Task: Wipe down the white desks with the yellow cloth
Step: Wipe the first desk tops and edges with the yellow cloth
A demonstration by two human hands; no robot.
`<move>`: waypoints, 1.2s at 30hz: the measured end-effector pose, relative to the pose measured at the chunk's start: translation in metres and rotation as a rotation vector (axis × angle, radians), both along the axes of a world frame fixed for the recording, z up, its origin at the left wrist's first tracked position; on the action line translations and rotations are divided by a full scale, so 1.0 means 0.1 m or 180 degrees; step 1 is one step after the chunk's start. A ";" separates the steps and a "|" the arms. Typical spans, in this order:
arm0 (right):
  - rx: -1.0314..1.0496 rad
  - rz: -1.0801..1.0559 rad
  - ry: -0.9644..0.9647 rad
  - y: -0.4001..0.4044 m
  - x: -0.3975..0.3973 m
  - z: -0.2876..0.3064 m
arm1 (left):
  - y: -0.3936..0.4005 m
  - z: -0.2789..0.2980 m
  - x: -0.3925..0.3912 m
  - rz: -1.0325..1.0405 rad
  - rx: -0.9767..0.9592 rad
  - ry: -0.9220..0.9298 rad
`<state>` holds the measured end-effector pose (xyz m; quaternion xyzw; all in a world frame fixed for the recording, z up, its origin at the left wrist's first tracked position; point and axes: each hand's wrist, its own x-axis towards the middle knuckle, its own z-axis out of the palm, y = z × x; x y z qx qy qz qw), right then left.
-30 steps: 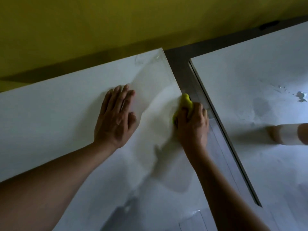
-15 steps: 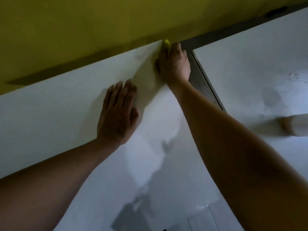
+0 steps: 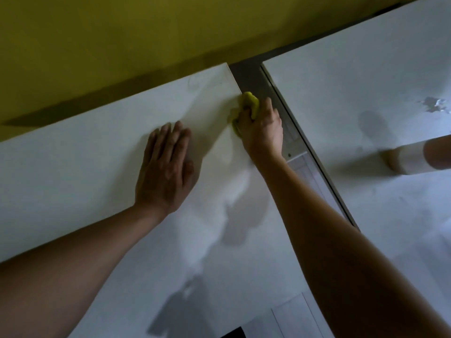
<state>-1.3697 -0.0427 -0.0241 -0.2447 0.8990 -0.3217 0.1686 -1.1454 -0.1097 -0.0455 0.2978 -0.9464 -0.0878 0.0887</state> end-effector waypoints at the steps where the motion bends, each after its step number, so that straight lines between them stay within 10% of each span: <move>1: -0.0027 -0.0046 0.0022 0.07 0.03 -0.01 | 0.05 0.00 0.02 -0.0017 0.0001 0.0004; 12: -0.0060 0.0172 0.0106 0.01 0.04 -0.03 | 0.09 -0.01 0.06 0.0023 0.0001 0.0073; 22: 0.0436 -0.0173 0.0110 2.21 0.78 -0.08 | 0.14 0.07 0.06 0.0075 0.0073 -0.0110; 36: 0.0234 -0.0077 0.0360 0.49 0.26 -0.11 | 0.12 0.01 0.04 0.0070 0.0075 -0.0042</move>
